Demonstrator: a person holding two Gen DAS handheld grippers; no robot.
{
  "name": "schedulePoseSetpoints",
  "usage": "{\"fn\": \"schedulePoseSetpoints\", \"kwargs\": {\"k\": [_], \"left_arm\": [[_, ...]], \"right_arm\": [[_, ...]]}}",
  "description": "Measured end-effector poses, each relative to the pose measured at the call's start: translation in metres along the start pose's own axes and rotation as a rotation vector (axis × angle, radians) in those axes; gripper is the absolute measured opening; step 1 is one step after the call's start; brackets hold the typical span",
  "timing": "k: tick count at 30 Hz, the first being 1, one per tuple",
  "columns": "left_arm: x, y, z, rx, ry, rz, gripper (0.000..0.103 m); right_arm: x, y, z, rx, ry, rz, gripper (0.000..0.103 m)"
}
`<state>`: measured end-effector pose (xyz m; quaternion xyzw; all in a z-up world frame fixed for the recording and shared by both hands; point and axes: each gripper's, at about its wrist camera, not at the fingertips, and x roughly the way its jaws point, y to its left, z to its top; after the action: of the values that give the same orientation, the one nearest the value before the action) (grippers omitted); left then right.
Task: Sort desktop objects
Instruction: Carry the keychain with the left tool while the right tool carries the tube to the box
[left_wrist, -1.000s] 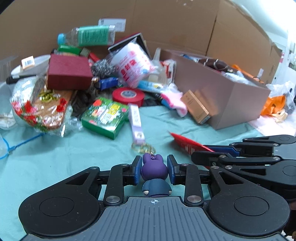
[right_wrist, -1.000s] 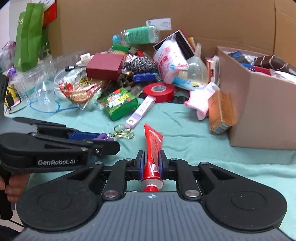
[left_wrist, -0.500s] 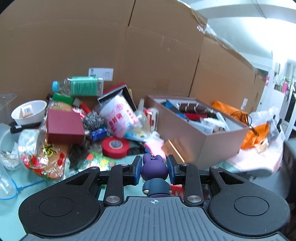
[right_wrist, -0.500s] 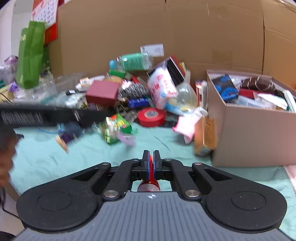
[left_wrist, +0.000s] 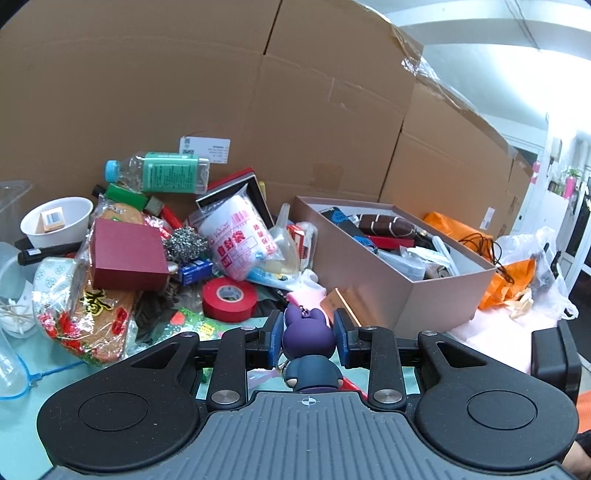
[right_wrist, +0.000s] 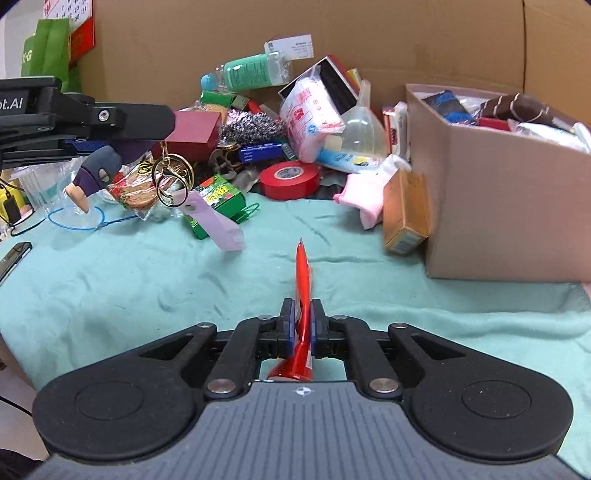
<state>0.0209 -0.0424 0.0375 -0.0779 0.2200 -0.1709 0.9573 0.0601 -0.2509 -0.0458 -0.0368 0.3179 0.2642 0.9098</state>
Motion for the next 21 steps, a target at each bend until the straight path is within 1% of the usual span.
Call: {"fn": "schedulePoseSetpoints", "kwargs": {"k": [2, 3, 6, 10, 13, 18, 21], "left_arm": [[0.001, -0.004, 0.004, 0.014, -0.004, -0.009, 0.027], [0.002, -0.006, 0.008, 0.025, -0.010, -0.013, 0.027], [0.003, -0.015, 0.021, 0.052, -0.035, -0.035, 0.027], [0.006, -0.029, 0.044, 0.065, -0.071, -0.086, 0.027], [0.009, -0.043, 0.062, 0.098, -0.106, -0.106, 0.027], [0.020, -0.064, 0.095, 0.101, -0.132, -0.172, 0.027], [0.030, -0.078, 0.114, 0.112, -0.153, -0.182, 0.027]], "right_arm": [[-0.002, 0.000, 0.002, 0.008, -0.007, 0.005, 0.007], [-0.005, -0.001, 0.004, 0.011, -0.024, 0.006, 0.007], [-0.018, -0.004, 0.015, 0.007, -0.084, -0.005, 0.007], [-0.040, -0.013, 0.035, 0.010, -0.170, -0.007, 0.007], [-0.055, -0.023, 0.049, 0.021, -0.228, -0.012, 0.007], [-0.077, -0.039, 0.069, 0.013, -0.310, -0.046, 0.007], [-0.087, -0.051, 0.081, 0.002, -0.348, -0.094, 0.007]]}}
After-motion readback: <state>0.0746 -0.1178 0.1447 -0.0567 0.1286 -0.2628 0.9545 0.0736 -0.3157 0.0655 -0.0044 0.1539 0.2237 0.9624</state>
